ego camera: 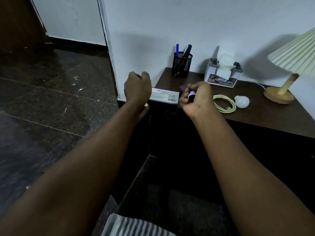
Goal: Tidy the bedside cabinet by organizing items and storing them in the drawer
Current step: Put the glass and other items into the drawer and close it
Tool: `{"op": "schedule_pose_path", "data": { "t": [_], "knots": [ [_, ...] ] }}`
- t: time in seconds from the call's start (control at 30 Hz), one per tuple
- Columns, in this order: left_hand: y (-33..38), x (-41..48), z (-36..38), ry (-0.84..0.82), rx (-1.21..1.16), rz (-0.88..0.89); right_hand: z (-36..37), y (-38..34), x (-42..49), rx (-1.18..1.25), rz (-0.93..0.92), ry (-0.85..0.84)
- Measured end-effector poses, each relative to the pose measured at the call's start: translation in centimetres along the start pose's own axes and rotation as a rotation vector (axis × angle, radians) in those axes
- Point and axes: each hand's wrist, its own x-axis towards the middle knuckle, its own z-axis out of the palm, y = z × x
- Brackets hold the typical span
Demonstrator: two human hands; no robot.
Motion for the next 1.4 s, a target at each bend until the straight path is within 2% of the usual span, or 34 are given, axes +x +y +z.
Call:
{"op": "schedule_pose_path", "data": {
  "t": [0.1, 0.13, 0.2, 0.27, 0.33, 0.4, 0.5, 0.53, 0.6, 0.7, 0.8, 0.9, 1.03, 1.13, 1.2, 1.27, 1.3, 1.4],
  "knots": [
    [-0.5, 0.5, -0.5, -0.186, 0.243, -0.041, -1.1, 1.0, 1.0, -1.053, -0.382, 0.087],
    [-0.5, 0.2, -0.7, -0.253, 0.272, -0.064, -1.4, 1.6, 1.2, -1.309, -0.473, 0.089],
    [-0.3, -0.9, -0.8, -0.307, 0.294, -0.067, -1.6, 2.8, 1.1, -1.499, -0.457, 0.037],
    [-0.2, -2.6, -0.6, -0.271, 0.319, -0.031, -1.8, 4.0, 1.0, -1.473, -0.42, 0.054],
    [-0.5, -4.6, -0.3, -0.235, 0.271, -0.067, -2.4, 4.6, 0.6, -1.36, -0.411, 0.127],
    [-1.3, -6.6, 0.3, -0.199, 0.049, -0.187, -3.6, 4.9, 0.0, -1.207, -0.438, 0.199],
    [-2.7, -11.1, 1.3, -0.242, -0.521, -0.452, -6.8, 6.0, -1.5, -0.761, -0.457, 0.25],
    [-3.4, -13.1, 1.8, -0.269, -0.612, -0.549, -8.0, 6.6, -2.1, -0.582, -0.44, 0.26],
    [-5.5, -17.0, 2.9, -0.36, -0.594, -0.673, -11.0, 8.2, -2.8, -0.4, -0.399, 0.317],
    [-9.5, -21.3, 5.0, -0.576, -0.475, -0.73, -15.7, 10.5, -2.2, -0.529, -0.356, 0.409],
    [-12.1, -22.9, 7.8, -0.733, -0.436, -0.721, -18.5, 10.8, 0.7, -0.679, -0.255, 0.381],
    [-12.3, -21.4, 11.6, -0.721, -0.473, -0.758, -18.8, 9.4, 5.3, -0.762, -0.179, 0.351],
    [-10.3, -17.6, 15.9, -0.677, -0.506, -0.81, -17.9, 7.7, 11.3, -0.802, -0.174, 0.334],
    [-9.0, -15.3, 18.5, -0.675, -0.475, -0.824, -17.8, 7.7, 14.6, -0.976, -0.082, 0.306],
    [-8.6, -14.6, 19.8, -0.707, -0.408, -0.819, -17.9, 7.9, 15.3, -1.062, -0.122, 0.297],
    [-8.9, -14.7, 20.3, -0.706, -0.383, -0.768, -18.3, 8.1, 15.1, -1.073, -0.193, 0.317],
    [-9.3, -14.8, 20.5, -0.7, -0.344, -0.689, -18.6, 8.1, 15.0, -1.061, -0.218, 0.33],
    [-10.6, -16.1, 20.0, -0.531, -0.074, -0.309, -20.1, 8.3, 14.3, -1.158, -0.298, 0.271]
  ]
}}
